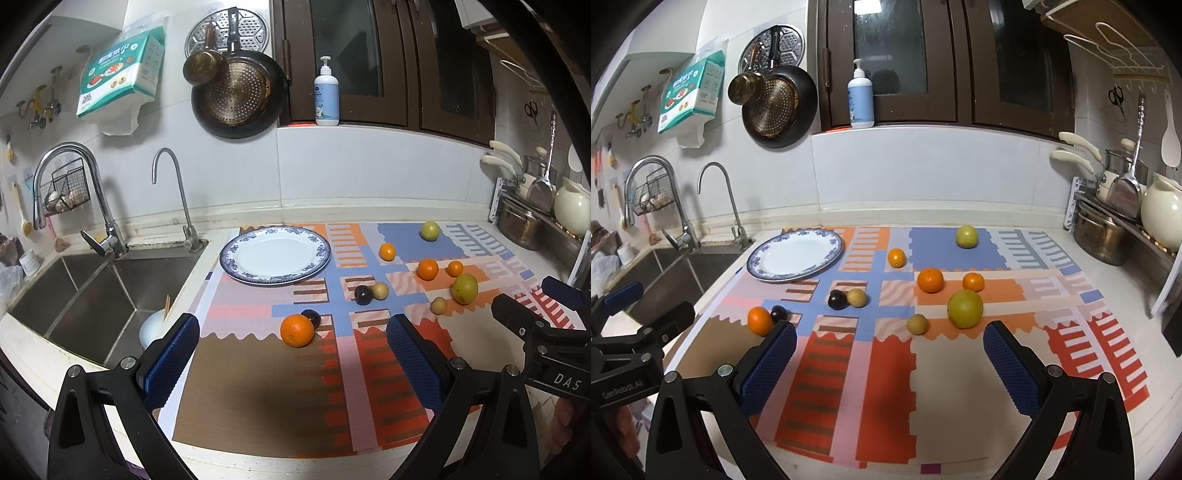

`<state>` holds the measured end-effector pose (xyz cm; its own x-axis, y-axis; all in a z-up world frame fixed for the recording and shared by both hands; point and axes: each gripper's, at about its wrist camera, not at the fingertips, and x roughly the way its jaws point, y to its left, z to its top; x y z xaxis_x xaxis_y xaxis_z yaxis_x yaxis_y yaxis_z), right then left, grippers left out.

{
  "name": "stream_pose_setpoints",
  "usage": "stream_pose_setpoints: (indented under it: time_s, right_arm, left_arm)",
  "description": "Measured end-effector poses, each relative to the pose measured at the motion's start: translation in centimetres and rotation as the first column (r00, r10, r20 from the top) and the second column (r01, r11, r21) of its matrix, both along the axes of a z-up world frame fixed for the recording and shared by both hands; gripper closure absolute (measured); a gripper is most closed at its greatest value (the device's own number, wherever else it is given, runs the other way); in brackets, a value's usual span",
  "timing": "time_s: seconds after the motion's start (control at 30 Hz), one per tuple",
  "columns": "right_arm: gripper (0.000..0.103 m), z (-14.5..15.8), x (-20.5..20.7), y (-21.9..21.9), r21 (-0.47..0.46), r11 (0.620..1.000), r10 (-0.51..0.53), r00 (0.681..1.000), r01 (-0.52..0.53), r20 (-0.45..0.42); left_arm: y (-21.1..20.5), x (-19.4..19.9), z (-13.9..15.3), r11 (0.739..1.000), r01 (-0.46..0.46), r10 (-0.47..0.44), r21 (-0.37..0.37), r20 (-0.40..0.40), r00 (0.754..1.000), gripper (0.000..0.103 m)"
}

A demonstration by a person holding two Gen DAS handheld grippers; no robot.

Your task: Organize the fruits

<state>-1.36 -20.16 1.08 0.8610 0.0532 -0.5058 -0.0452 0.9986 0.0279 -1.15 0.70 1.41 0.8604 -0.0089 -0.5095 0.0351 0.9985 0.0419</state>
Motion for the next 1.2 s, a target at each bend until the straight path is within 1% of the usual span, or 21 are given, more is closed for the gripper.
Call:
stream_pose_setpoints:
  time_s: [0.3, 1.2]
  right_arm:
    - [0.001, 0.04, -0.06, 0.14, -0.001, 1.000, -0.004, 1.000, 0.004, 0.009]
    - [0.001, 0.17, 0.01, 0.28, -0.002, 1.000, -0.002, 1.000, 0.002, 0.011]
  left_arm:
    - [-0.15, -0.06, 0.11, 1.000, 0.001, -0.001, -0.004, 0.014, 1.000, 0.000]
    - [-0.02, 0.02, 0.09, 1.000, -0.002, 0.002, -0.006, 0.021, 1.000, 0.000]
